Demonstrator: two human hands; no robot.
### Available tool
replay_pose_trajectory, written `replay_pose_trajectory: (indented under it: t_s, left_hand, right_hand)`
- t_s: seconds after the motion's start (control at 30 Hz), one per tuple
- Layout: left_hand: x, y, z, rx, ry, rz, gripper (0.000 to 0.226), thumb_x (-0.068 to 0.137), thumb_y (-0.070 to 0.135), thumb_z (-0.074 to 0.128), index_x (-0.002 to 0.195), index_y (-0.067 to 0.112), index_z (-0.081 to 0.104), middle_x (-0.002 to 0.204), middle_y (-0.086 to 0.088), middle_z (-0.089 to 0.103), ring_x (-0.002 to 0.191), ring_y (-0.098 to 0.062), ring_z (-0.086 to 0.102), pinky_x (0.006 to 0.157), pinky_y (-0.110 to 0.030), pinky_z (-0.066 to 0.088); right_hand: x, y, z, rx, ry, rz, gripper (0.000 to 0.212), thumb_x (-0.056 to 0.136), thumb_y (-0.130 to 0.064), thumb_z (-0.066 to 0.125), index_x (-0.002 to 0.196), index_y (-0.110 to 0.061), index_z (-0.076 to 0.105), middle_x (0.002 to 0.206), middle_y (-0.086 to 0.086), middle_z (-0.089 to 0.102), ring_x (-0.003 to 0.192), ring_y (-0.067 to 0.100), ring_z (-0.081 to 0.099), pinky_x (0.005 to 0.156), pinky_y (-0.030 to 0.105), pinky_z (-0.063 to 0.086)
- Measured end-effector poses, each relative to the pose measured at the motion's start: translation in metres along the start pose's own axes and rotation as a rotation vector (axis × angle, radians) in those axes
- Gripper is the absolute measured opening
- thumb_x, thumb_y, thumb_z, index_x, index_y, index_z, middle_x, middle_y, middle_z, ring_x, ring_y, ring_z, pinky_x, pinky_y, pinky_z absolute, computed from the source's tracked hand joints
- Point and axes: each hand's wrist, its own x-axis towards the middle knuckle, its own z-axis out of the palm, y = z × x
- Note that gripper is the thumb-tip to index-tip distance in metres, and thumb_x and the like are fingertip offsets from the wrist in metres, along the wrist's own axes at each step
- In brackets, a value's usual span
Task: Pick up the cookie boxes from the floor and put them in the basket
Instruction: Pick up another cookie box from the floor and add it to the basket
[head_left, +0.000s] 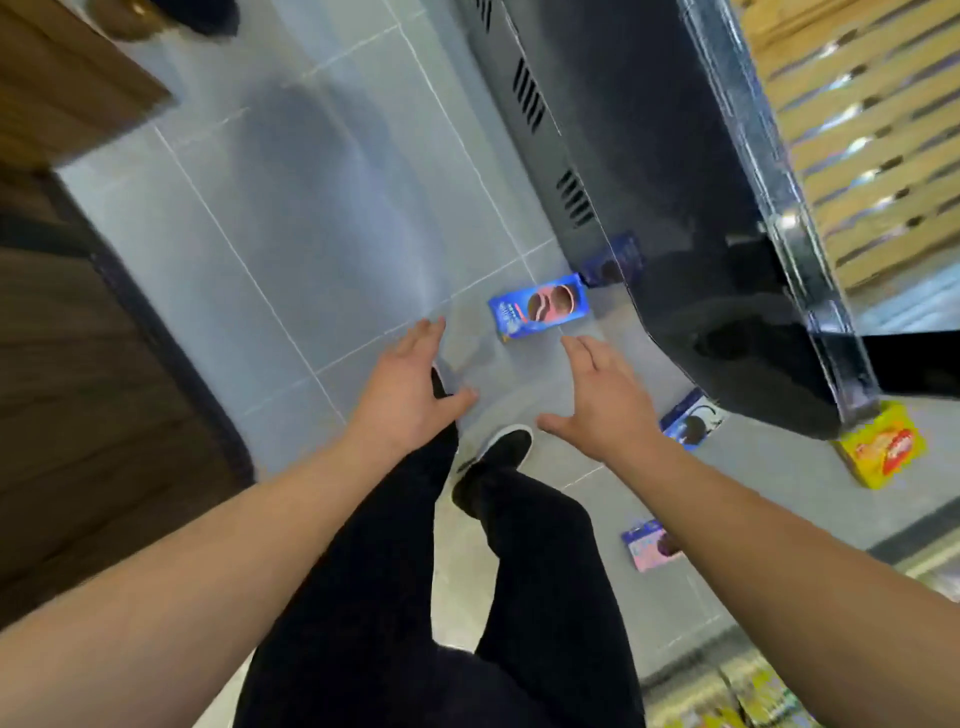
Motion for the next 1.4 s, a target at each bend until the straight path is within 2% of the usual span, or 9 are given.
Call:
replay_pose_trajectory:
  t_s: [0.17, 0.43, 0.53, 0.73, 0.87, 1.07, 1.17, 1.27, 1.4]
  left_hand:
    - [0.073, -0.042, 0.052, -0.075, -0.004, -0.076, 0.093, 0.075, 0.044, 0.074, 0.15, 0.019, 0.025, 0.156, -0.004, 0.026, 0.142, -0.023, 0.028, 0.113, -0.036, 0.028]
    - [0.212, -0.116, 0.202, -0.12, -0.036, -0.071, 0.101, 0.071, 0.046, 0.075, 0.151, 0.016, 0.021, 0.157, -0.007, 0.023, 0.145, -0.02, 0.021, 0.116, -0.03, 0.018]
    - [0.256, -0.139, 0.257, -0.142, -0.044, -0.085, 0.106, 0.07, 0.044, 0.077, 0.152, 0.018, 0.015, 0.159, -0.006, 0.016, 0.146, -0.02, 0.017, 0.116, -0.03, 0.017]
    - [0.341, -0.172, 0.351, -0.001, -0.021, 0.01, 0.124, 0.059, 0.046, 0.084, 0.152, 0.011, 0.009, 0.159, -0.012, 0.008, 0.145, -0.031, 0.014, 0.119, -0.037, 0.016]
    - [0.372, -0.183, 0.382, -0.037, 0.084, 0.019, 0.115, 0.055, 0.039, 0.077, 0.151, 0.016, 0.018, 0.154, -0.013, 0.023, 0.133, -0.034, 0.034, 0.11, -0.043, 0.033]
    - [0.339, -0.177, 0.359, -0.14, 0.034, -0.012, 0.111, 0.055, 0.045, 0.071, 0.15, 0.013, 0.022, 0.147, -0.012, 0.032, 0.127, -0.034, 0.039, 0.107, -0.04, 0.036]
    - [0.297, -0.164, 0.304, -0.167, 0.016, -0.011, 0.112, 0.051, 0.056, 0.059, 0.148, 0.011, 0.026, 0.144, -0.012, 0.033, 0.128, -0.031, 0.041, 0.108, -0.036, 0.035]
    - [0.245, -0.141, 0.227, -0.173, 0.012, 0.017, 0.113, 0.049, 0.052, 0.061, 0.148, 0.008, 0.027, 0.143, -0.013, 0.035, 0.129, -0.027, 0.042, 0.108, -0.03, 0.036]
    - [0.169, -0.109, 0.135, -0.126, -0.023, 0.031, 0.114, 0.047, 0.053, 0.062, 0.147, 0.01, 0.027, 0.143, -0.011, 0.033, 0.129, -0.026, 0.043, 0.106, -0.033, 0.039]
  right_hand:
    - [0.1, 0.02, 0.033, -0.056, -0.05, -0.039, 0.099, 0.074, -0.053, 0.073, 0.151, -0.017, 0.021, 0.154, 0.003, 0.028, 0.143, 0.025, 0.022, 0.117, 0.034, 0.019]
    - [0.273, 0.085, 0.154, -0.188, -0.121, -0.095, 0.101, 0.069, -0.046, 0.08, 0.149, -0.017, 0.026, 0.15, 0.006, 0.033, 0.138, 0.028, 0.029, 0.111, 0.037, 0.027]
    - [0.332, 0.103, 0.2, -0.272, -0.03, -0.137, 0.103, 0.061, -0.046, 0.085, 0.144, -0.018, 0.031, 0.147, 0.006, 0.036, 0.135, 0.029, 0.032, 0.109, 0.039, 0.03]
    - [0.426, 0.143, 0.272, -0.452, 0.07, -0.184, 0.118, 0.057, -0.045, 0.082, 0.152, -0.02, 0.015, 0.157, 0.008, 0.021, 0.144, 0.038, 0.016, 0.114, 0.049, 0.021]
    - [0.445, 0.159, 0.295, -0.504, 0.197, -0.233, 0.104, 0.062, -0.039, 0.077, 0.149, -0.017, 0.024, 0.15, 0.012, 0.033, 0.14, 0.043, 0.024, 0.111, 0.053, 0.025]
    - [0.419, 0.149, 0.276, -0.46, 0.117, -0.327, 0.105, 0.057, -0.048, 0.078, 0.145, -0.016, 0.03, 0.139, 0.008, 0.043, 0.131, 0.038, 0.038, 0.1, 0.047, 0.038]
    - [0.379, 0.116, 0.242, -0.416, 0.073, -0.333, 0.107, 0.055, -0.052, 0.077, 0.145, -0.016, 0.03, 0.137, 0.008, 0.043, 0.129, 0.035, 0.039, 0.1, 0.045, 0.038]
    - [0.322, 0.07, 0.186, -0.349, 0.014, -0.329, 0.113, 0.051, -0.05, 0.079, 0.146, -0.018, 0.026, 0.139, 0.005, 0.04, 0.129, 0.032, 0.037, 0.103, 0.045, 0.038]
    - [0.238, 0.023, 0.123, -0.231, -0.041, -0.323, 0.118, 0.052, -0.048, 0.081, 0.149, -0.021, 0.019, 0.146, 0.004, 0.033, 0.136, 0.032, 0.027, 0.11, 0.045, 0.03]
